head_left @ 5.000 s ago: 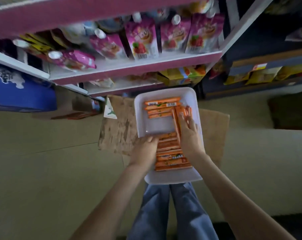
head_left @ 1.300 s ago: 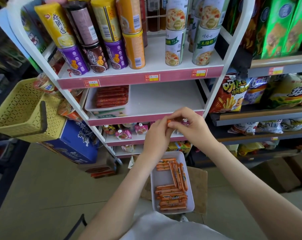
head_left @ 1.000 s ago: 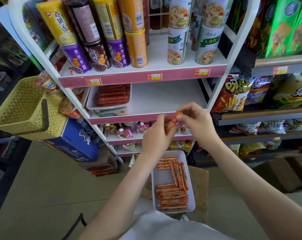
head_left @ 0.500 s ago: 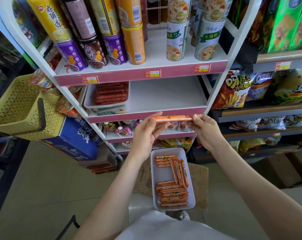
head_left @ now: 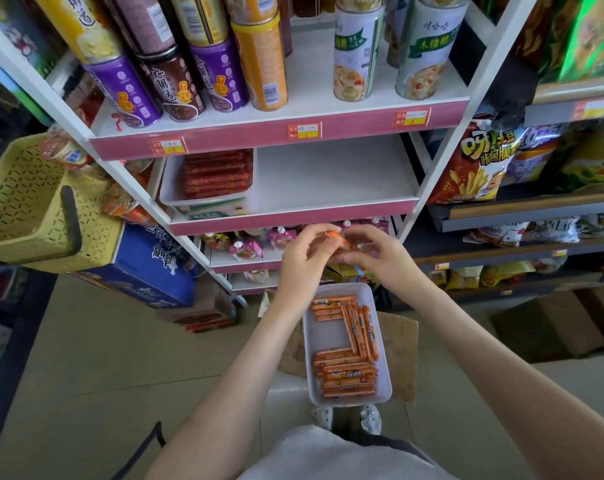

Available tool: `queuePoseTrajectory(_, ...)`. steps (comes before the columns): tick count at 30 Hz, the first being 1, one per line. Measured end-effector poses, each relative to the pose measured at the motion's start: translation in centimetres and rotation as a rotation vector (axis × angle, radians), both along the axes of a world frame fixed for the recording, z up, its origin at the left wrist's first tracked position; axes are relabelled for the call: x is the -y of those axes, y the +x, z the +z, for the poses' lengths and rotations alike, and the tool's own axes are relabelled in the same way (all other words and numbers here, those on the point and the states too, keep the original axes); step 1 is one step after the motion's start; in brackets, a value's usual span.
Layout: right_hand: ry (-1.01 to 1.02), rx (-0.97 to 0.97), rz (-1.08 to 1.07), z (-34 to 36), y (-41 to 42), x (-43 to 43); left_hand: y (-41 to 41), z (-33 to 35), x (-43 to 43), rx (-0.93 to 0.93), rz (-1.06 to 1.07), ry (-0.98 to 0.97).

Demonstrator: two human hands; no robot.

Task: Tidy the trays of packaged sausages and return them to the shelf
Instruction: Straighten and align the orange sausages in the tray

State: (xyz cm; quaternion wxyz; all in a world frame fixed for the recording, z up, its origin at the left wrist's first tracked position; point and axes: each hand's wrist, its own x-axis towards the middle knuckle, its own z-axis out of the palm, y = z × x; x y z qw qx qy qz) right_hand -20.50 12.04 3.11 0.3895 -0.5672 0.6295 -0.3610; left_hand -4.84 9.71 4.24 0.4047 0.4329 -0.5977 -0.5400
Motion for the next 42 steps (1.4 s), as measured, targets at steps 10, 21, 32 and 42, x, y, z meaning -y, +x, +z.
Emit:
queuePoseTrajectory(10, 0.071, -0.031, 0.109, -3.1, -0.2, -0.9, 0.5, -3.5, -0.2, -0.151, -0.001, 0.297)
queuePoseTrajectory(21, 0.257, -0.003, 0.019, -15.9, -1.0, -5.8, -1.0, -14.7, 0.3, 0.050, 0.077, 0.498)
queuePoseTrajectory(32, 0.477, -0.296, 0.018, -29.2, -1.9, -8.3, 1.3, -29.5, -2.8, 0.995, -0.314, 0.211)
queuePoseTrajectory(42, 0.515, -0.681, 0.107, -38.7, -0.2, -6.7, -0.1, -39.7, -5.3, 1.307, -0.613, -0.042)
